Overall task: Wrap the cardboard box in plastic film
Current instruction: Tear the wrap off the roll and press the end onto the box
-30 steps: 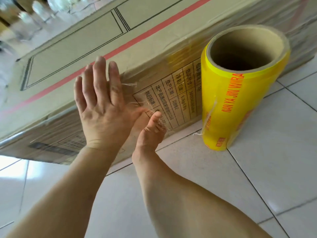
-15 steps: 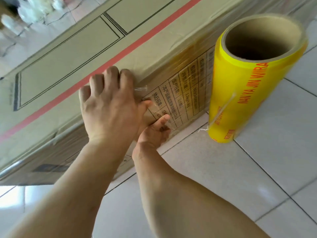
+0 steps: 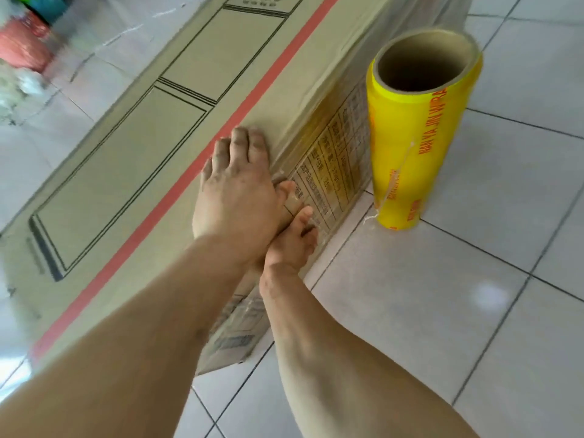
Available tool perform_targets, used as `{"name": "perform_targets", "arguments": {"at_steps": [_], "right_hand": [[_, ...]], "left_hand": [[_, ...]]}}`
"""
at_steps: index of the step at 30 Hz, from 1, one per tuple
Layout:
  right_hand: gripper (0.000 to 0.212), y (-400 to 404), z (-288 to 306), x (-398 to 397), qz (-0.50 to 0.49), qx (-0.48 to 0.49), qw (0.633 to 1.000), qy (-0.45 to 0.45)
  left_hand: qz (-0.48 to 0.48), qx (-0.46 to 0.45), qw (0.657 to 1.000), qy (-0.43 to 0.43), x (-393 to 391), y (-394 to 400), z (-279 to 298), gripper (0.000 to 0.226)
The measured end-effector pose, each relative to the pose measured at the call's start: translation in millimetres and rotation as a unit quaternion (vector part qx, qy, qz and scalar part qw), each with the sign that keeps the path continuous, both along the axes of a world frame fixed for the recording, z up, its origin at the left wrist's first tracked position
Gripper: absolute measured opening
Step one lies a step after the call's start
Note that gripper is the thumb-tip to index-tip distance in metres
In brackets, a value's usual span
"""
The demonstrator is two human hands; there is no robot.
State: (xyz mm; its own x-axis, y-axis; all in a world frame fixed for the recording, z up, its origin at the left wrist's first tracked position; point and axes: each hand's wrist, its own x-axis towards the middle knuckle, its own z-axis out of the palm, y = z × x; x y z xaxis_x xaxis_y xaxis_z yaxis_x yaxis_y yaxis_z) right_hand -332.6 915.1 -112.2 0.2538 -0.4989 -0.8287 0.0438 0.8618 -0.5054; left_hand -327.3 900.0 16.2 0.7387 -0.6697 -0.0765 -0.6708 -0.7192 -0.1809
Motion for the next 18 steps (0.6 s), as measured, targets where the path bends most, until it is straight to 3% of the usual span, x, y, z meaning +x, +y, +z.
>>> {"name": "perform_targets", "arguments": {"at_steps": [5, 9, 13, 18], "right_hand": [[0.126, -6, -17, 9, -0.023, -0.006, 1.000, -0.001], [0.131, -3, -39, 15, -0.056, -0.007, 0.998, -0.002], [0.117, -6, -55, 14, -0.072, -0.008, 0.997, -0.012], [0.138, -1, -91, 24, -0.061, -0.020, 0.998, 0.008]], "left_hand": [[-0.016, 0.025, 0.999, -0.023, 7, -2, 0, 0.098], [-0.045, 0.041, 0.998, -0.031, 13, 1, -3, 0.092], [-0.079, 0.062, 0.994, -0.046, 17, 3, -2, 0.093], [-0.114, 0.071, 0.991, -0.017, 22, 8, 7, 0.094]]}}
